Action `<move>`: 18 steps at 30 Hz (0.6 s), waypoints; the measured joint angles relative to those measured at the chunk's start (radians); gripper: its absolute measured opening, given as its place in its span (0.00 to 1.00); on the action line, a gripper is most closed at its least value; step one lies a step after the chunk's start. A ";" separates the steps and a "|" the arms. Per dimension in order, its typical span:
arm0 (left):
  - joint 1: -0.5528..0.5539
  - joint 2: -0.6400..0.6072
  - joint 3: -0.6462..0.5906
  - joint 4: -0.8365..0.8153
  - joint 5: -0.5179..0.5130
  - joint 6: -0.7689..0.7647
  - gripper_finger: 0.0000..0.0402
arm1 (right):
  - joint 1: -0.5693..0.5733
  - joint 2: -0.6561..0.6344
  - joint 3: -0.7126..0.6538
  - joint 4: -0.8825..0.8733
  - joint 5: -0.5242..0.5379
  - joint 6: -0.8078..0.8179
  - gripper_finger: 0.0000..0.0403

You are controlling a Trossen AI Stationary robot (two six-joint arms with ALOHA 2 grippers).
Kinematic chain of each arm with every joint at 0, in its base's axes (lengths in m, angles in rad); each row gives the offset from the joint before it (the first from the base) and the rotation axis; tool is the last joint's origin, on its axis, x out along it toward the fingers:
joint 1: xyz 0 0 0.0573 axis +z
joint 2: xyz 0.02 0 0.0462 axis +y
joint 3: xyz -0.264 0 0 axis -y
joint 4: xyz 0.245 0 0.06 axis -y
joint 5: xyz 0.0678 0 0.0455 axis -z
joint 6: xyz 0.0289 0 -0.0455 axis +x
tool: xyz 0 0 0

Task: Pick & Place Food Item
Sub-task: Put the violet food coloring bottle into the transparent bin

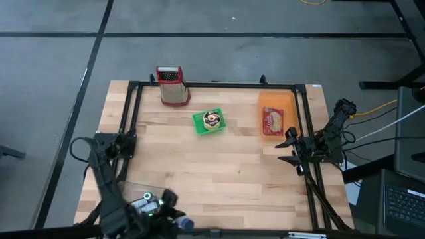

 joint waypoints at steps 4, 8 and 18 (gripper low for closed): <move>-0.068 -0.003 -0.031 -0.038 -0.095 -0.124 0.21 | 0.000 0.000 0.000 0.000 0.000 0.000 0.53; -0.106 -0.002 -0.127 -0.023 -0.113 -0.217 0.21 | 0.000 0.000 0.000 0.000 0.005 -0.003 0.53; -0.158 -0.153 -0.529 0.148 -0.172 -0.470 0.21 | 0.000 0.000 0.000 0.015 0.008 -0.060 0.53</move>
